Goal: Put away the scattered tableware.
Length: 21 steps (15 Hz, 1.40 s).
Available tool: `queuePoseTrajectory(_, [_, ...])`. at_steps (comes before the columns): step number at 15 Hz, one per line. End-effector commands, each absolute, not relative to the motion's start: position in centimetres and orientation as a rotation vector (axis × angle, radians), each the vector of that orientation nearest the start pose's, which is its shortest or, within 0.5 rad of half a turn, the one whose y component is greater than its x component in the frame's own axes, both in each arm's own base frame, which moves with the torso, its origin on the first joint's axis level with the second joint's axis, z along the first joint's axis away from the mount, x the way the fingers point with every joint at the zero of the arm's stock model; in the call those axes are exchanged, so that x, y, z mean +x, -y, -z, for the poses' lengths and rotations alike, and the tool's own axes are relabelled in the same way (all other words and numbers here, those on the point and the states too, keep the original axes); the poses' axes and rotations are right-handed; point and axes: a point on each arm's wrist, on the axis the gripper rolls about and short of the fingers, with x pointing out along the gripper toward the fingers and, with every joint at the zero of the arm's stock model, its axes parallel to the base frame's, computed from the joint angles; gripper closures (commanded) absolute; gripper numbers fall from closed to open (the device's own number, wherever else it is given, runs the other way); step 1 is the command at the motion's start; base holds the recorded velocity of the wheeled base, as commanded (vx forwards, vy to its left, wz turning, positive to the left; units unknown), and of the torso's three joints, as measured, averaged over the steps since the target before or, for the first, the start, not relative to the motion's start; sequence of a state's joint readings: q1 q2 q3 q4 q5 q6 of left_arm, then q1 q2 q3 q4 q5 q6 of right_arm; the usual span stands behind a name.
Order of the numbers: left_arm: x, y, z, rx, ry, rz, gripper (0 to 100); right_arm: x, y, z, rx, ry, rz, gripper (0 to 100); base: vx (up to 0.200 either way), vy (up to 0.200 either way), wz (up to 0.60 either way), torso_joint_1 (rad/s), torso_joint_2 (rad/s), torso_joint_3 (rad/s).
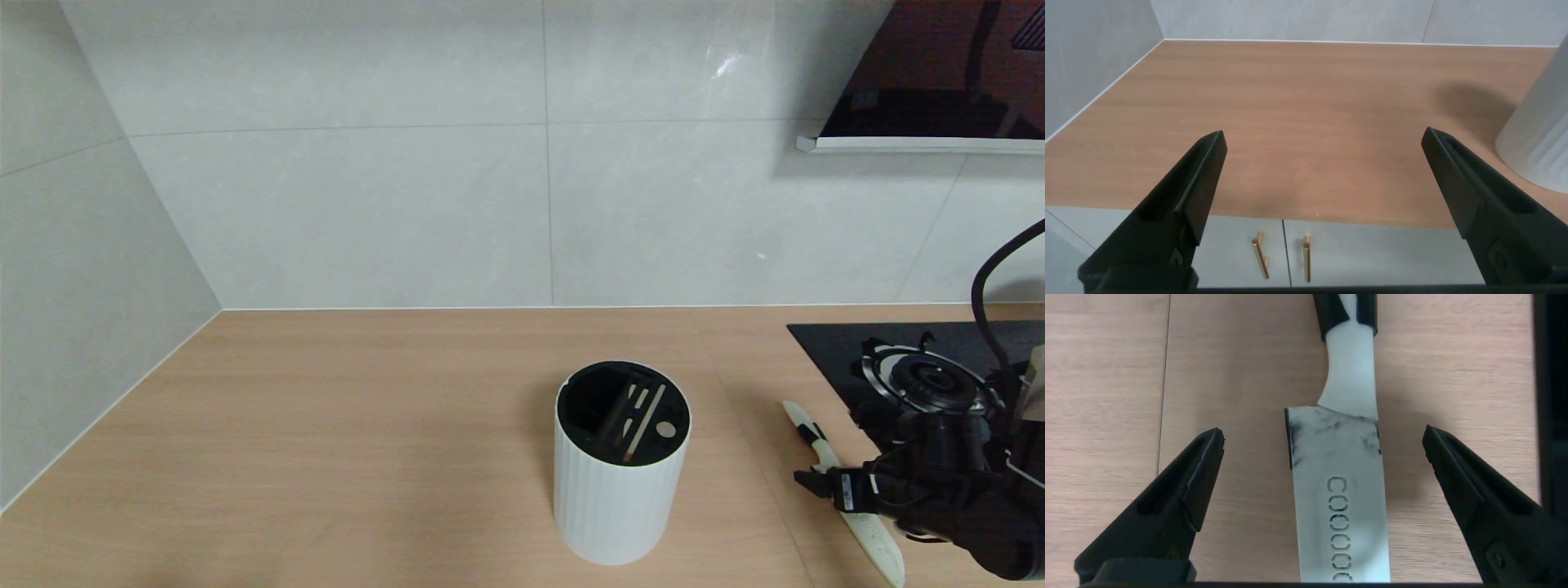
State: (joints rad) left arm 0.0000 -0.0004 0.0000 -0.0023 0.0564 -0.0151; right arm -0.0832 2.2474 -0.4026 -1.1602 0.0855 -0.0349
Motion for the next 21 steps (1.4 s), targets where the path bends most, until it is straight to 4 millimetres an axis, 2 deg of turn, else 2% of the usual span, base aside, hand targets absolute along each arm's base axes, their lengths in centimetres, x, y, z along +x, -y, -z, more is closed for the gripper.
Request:
queuePoseTrajectory(1, [-2.28,-0.13,-7.58,-0.015,0.004,-0.057,0,29.27,2.37,1.98,0.025,-0.675,-0.01,0,0.0,0.0,0.0,0.0,0.0,0.0])
queuePoseTrajectory(15, [-2.28,-0.13,-7.58,-0.015,0.004,-0.057,0,29.15,2.39,2.55,0.015,-0.682,-0.001,0,0.0,0.0,0.0,0.0,0.0,0.0])
queuePoseTrajectory(16, [-2.28,-0.13,-7.58,-0.015,0.004,-0.057,0,29.04,2.38,2.59,0.016,-0.687,-0.001,100,0.0,0.0,0.0,0.0,0.0,0.0])
queuePoseTrajectory(21, [-2.28,-0.13,-7.58,-0.015,0.004,-0.057,0,28.47,2.33,2.59,0.011,-0.702,-0.003,100,0.0,0.0,0.0,0.0,0.0,0.0])
